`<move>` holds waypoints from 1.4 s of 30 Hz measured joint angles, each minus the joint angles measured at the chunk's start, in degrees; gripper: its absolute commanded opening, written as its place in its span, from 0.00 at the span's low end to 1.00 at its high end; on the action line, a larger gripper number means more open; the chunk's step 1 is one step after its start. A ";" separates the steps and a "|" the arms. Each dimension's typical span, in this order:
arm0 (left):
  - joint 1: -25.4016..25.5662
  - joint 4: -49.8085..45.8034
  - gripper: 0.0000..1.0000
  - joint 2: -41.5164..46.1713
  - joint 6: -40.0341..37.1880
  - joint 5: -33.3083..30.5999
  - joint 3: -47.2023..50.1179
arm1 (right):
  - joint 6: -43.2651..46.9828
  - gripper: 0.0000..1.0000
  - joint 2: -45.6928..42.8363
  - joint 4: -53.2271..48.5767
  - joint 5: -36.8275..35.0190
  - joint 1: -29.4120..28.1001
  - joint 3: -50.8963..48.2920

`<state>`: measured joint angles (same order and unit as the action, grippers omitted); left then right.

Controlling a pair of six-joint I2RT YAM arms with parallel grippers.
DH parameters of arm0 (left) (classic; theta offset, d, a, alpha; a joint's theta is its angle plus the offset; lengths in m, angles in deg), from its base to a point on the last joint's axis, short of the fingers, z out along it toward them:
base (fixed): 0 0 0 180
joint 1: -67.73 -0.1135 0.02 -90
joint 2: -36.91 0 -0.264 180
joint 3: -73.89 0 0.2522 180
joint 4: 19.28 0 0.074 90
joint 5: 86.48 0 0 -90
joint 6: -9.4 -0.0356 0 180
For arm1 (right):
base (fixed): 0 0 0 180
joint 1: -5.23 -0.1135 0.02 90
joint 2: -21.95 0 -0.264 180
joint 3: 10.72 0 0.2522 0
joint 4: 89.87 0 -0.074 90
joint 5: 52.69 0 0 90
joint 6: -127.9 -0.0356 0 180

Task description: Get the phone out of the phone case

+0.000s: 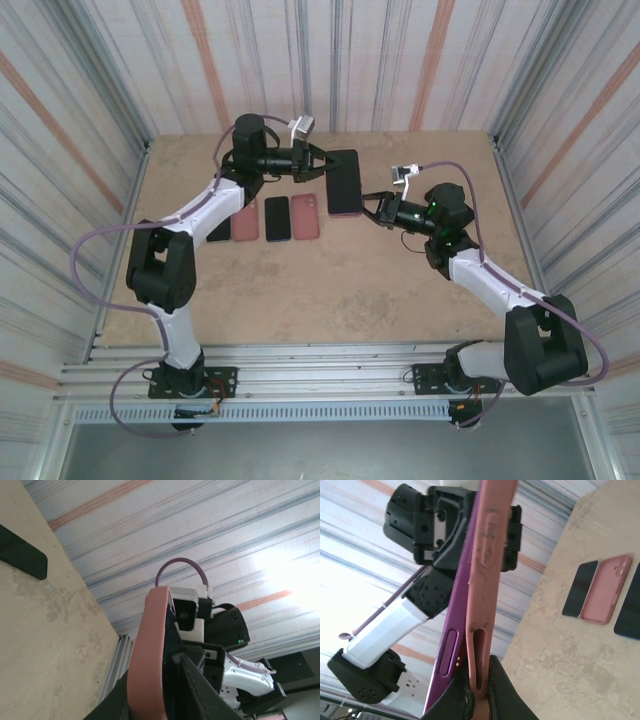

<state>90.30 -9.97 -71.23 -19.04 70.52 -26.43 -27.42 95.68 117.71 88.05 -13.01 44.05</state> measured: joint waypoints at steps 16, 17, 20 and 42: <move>-0.48 -10.93 0.68 0.42 -4.35 -11.61 -2.25 | -2.80 0.03 2.19 4.33 -0.79 1.90 -0.04; -0.44 -11.06 0.68 1.22 -4.28 -12.72 -1.18 | -2.51 0.03 2.19 4.02 -1.53 2.01 -0.04; -0.20 -11.13 0.68 5.20 -3.56 -16.17 4.07 | -1.01 0.03 2.19 2.64 -4.22 2.14 -0.04; 17.31 -3.28 0.55 21.70 11.78 -43.15 24.52 | 6.56 0.03 2.19 -3.54 -15.89 1.49 -1.88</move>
<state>107.61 -13.25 -49.52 -7.26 27.38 -1.91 -20.86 97.87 114.17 72.16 -11.52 42.17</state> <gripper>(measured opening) 0.573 0.097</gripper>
